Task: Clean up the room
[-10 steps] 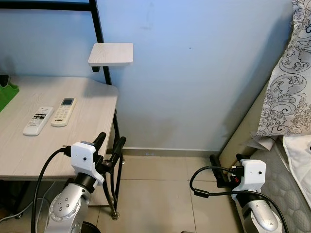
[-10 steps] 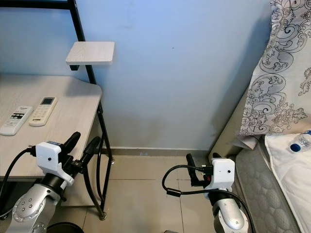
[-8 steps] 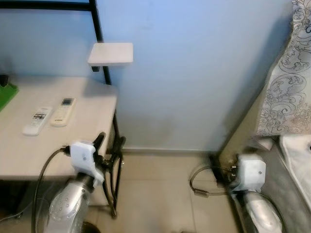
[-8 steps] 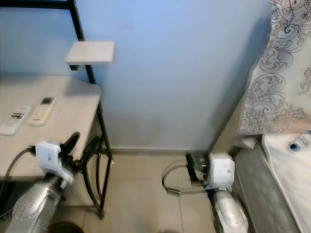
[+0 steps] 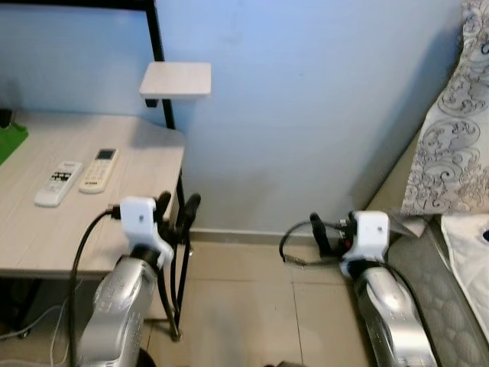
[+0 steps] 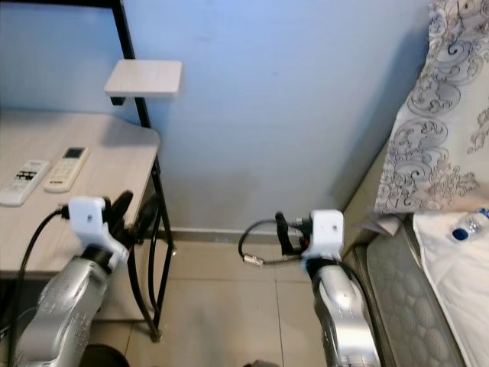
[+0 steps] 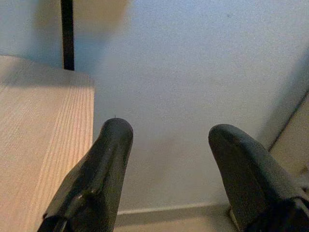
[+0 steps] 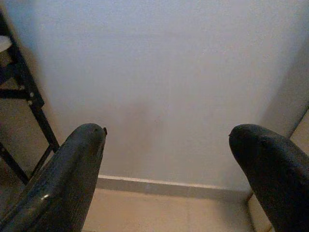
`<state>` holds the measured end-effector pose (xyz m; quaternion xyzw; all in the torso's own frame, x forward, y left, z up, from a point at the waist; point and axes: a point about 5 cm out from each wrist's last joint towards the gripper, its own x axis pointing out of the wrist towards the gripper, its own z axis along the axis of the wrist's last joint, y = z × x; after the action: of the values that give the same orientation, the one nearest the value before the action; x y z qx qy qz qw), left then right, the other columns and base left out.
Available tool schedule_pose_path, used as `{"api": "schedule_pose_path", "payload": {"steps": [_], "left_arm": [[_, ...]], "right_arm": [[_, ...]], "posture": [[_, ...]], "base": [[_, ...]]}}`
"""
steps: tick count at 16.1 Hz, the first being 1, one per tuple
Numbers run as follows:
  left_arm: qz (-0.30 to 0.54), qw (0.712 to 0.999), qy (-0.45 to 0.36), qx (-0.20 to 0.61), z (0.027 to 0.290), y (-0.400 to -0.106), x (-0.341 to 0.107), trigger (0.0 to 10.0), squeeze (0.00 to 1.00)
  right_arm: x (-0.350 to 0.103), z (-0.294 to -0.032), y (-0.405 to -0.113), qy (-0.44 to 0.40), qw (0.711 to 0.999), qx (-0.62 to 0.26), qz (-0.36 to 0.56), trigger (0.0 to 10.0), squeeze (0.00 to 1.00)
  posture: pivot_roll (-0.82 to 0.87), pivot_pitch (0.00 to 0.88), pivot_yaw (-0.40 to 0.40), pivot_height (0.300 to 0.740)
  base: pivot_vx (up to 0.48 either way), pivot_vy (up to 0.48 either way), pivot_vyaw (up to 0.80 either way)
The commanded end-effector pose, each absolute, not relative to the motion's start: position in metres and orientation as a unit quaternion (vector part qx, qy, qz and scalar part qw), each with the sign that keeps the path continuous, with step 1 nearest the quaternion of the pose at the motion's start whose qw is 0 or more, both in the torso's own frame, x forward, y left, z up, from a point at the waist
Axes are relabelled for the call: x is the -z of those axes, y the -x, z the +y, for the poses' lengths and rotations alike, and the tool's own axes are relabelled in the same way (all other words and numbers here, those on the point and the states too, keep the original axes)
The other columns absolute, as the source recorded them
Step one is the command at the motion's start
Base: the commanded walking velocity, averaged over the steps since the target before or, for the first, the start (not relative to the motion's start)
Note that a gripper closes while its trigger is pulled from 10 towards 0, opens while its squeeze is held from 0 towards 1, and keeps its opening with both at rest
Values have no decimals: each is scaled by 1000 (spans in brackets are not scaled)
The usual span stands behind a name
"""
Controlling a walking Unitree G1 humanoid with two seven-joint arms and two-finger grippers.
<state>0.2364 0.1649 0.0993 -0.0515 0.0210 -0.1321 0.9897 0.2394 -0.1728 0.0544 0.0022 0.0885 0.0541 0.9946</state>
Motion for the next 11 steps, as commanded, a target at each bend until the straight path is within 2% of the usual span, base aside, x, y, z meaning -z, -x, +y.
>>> {"api": "schedule_pose_path", "payload": {"steps": [1,2,3,5,6,8,11], "left_arm": [[18,985,20,171,159,-227,-103,10000,0],[54,970,-42,232,153,-217,-96,10000,0],[55,967,-45,245,149,-219,-94,10000,0],[26,978,-17,207,142,-238,-101,10000,0],[10,976,-10,215,135,-243,-106,10000,0],[1,978,-19,206,135,-246,-110,10000,0],[1,979,-31,202,132,-253,-109,10000,0]], "right_arm": [[-56,-181,-230,28,995,-58,81,10000,0],[-48,-194,-217,30,994,-28,102,10000,0],[-44,-200,-215,6,993,6,116,10000,0],[-55,-195,-233,9,996,1,85,10000,0],[-62,-187,-244,33,997,-23,69,10000,0],[-64,-184,-250,29,997,-19,65,10000,0],[-66,-182,-256,26,997,-17,64,10000,0]], "posture": [[32,0,-47,740],[39,0,-59,740],[39,0,-66,740],[24,0,-66,740],[21,0,-63,740],[18,0,-56,740],[14,0,-46,740]], "base": [[0,0,0],[0,0,0],[0,0,0],[0,0,0],[0,0,0],[0,0,-247],[0,-401,-596]]}}
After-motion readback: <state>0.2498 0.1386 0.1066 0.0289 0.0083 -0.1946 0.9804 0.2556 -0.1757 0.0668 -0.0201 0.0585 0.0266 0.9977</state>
